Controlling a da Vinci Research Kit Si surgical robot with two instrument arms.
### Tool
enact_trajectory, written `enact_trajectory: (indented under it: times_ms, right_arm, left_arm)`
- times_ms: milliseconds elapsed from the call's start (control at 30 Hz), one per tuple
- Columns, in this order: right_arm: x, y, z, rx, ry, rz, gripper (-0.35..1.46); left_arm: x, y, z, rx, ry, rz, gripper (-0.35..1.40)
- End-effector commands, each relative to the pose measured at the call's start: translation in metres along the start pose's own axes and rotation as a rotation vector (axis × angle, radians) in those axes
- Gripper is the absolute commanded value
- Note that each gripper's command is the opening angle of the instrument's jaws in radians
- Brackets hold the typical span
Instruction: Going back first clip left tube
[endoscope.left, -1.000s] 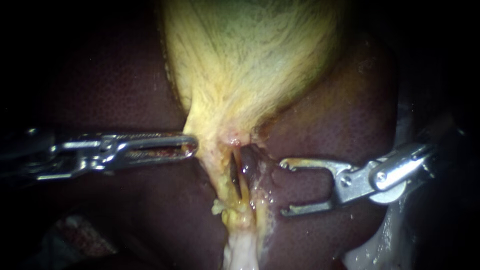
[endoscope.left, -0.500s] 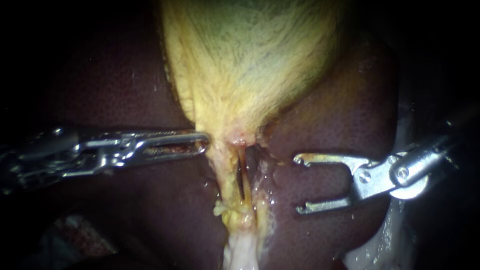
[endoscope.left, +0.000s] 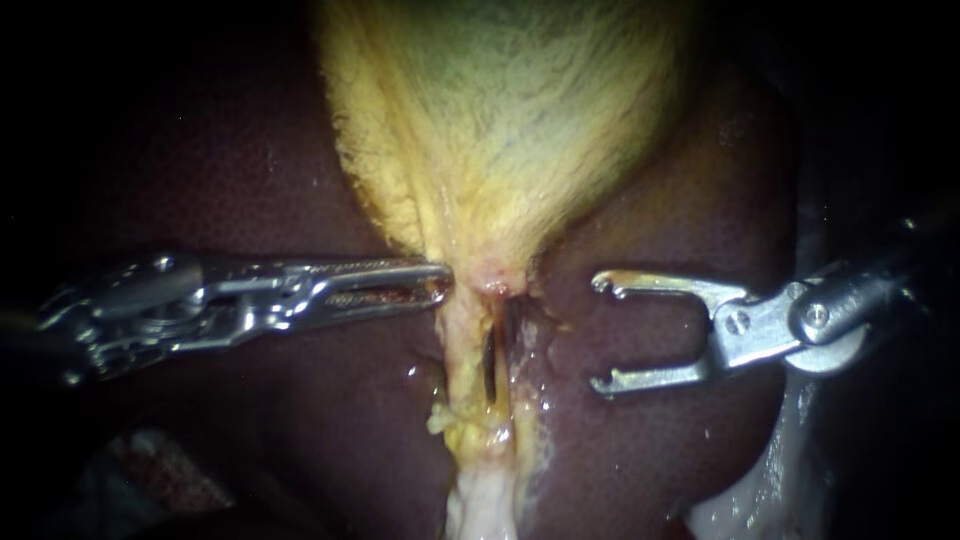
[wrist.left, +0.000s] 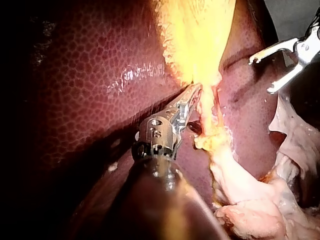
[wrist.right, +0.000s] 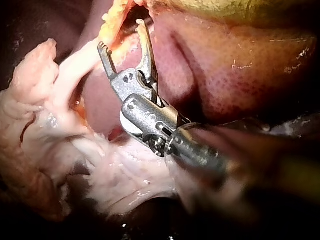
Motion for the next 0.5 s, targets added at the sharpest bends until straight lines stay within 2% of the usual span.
enact_trajectory:
  times_ms: [33,500]
  right_arm:
    - [0.0,-0.0001,0.0,0.002,0.001,0.0,0.6]
    - [0.0,-0.0002,-0.0001,0.003,0.001,-0.001,0.6]
  left_arm:
    - [0.0,0.0,0.0,0.003,0.001,0.0,-0.18]
    - [0.0001,-0.0002,0.0005,0.002,0.004,0.001,-0.18]
